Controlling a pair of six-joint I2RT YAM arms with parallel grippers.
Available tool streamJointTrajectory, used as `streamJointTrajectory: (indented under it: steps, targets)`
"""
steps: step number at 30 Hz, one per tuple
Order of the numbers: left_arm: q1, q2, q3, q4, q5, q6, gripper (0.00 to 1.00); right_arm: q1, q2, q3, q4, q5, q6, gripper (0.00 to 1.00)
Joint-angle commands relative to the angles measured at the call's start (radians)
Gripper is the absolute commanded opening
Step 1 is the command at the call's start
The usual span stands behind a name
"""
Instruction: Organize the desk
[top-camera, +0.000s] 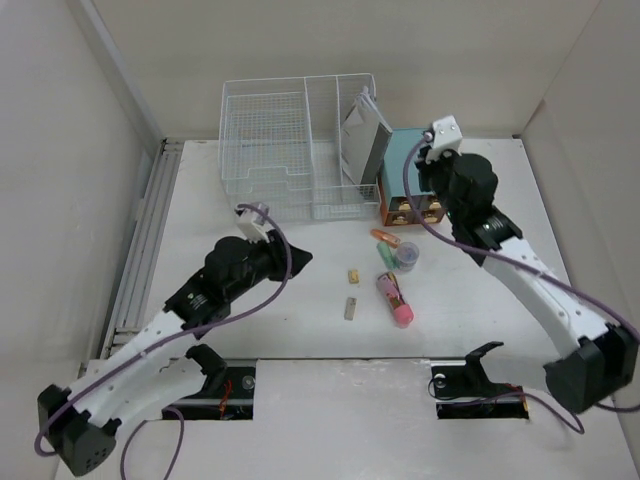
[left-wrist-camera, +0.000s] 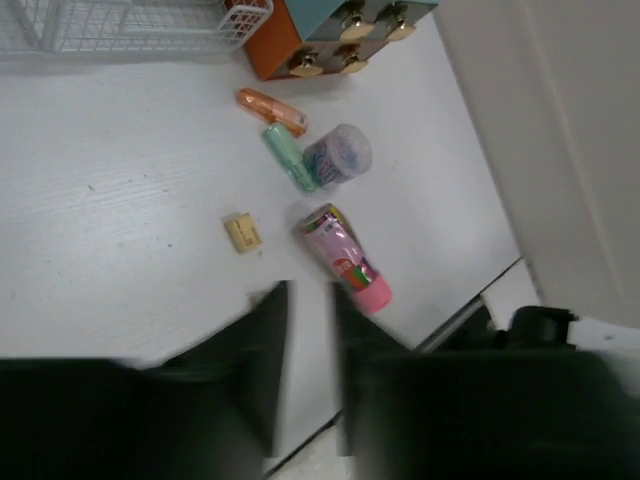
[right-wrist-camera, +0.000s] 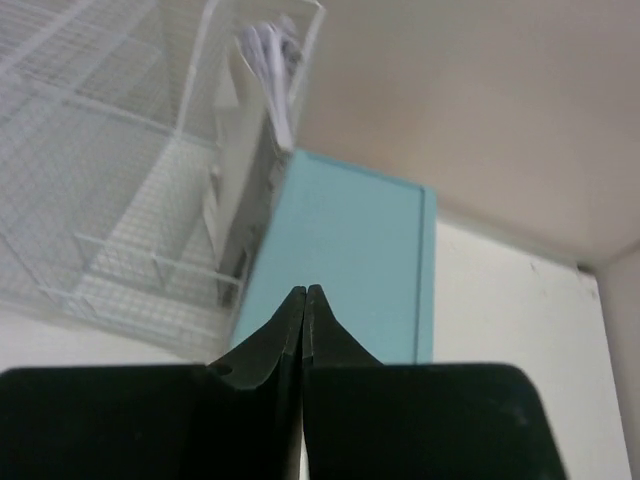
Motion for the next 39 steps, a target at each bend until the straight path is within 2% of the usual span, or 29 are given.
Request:
streamJointTrajectory:
  steps: [1, 2, 3, 4, 5, 6, 7, 8, 11, 14, 18, 21, 24, 39]
  targets:
    - [-0.055, 0.105, 0.002, 0.191, 0.008, 0.024, 0.06, -0.031, -0.124, -0.135, 0.074, 0.192, 0.017, 0.0]
    - [-0.069, 0.14, 0.017, 0.207, -0.008, 0.039, 0.0, -0.056, -0.149, -0.135, 0.016, 0.123, 0.017, 0.0]
    - [-0.101, 0.21, 0.028, 0.217, -0.027, 0.039, 0.0, -0.085, -0.169, -0.135, -0.047, 0.031, 0.034, 0.01]
    - [-0.119, 0.241, 0.037, 0.217, -0.074, 0.048, 0.0, -0.117, -0.208, -0.135, -0.111, -0.072, 0.049, 0.16]
    - [-0.136, 0.27, 0.048, 0.217, -0.102, 0.049, 0.0, -0.176, -0.233, -0.135, -0.2, -0.278, 0.066, 0.37]
    - [-0.155, 0.321, 0.048, 0.217, -0.131, 0.049, 0.0, -0.198, -0.259, -0.152, -0.225, -0.385, 0.077, 0.55]
    - [-0.187, 0.341, 0.048, 0.217, -0.187, 0.039, 0.29, -0.209, -0.312, -0.196, -0.238, -0.448, 0.121, 0.6]
    - [-0.199, 0.359, 0.023, 0.217, -0.199, 0.03, 0.47, -0.209, -0.333, -0.219, -0.238, -0.505, 0.164, 0.63]
    - [-0.244, 0.418, -0.023, 0.277, -0.217, -0.011, 0.76, -0.209, -0.332, -0.261, -0.278, -0.568, 0.299, 0.62]
    - [-0.29, 0.462, -0.078, 0.37, -0.217, -0.06, 0.77, -0.218, -0.316, -0.325, -0.227, -0.643, 0.393, 0.59]
    - [-0.35, 0.542, -0.087, 0.447, -0.217, -0.122, 0.82, -0.228, -0.195, -0.325, -0.196, -0.631, 0.436, 0.61]
    - [-0.411, 0.625, -0.025, 0.447, -0.266, -0.162, 0.82, -0.249, -0.092, -0.325, -0.163, -0.64, 0.458, 0.67]
    - [-0.462, 0.677, 0.041, 0.458, -0.335, -0.198, 0.82, -0.249, 0.039, -0.306, -0.079, -0.644, 0.479, 0.67]
    - [-0.512, 0.784, 0.13, 0.478, -0.427, -0.287, 0.82, -0.249, 0.282, -0.192, 0.069, -0.502, 0.556, 0.68]
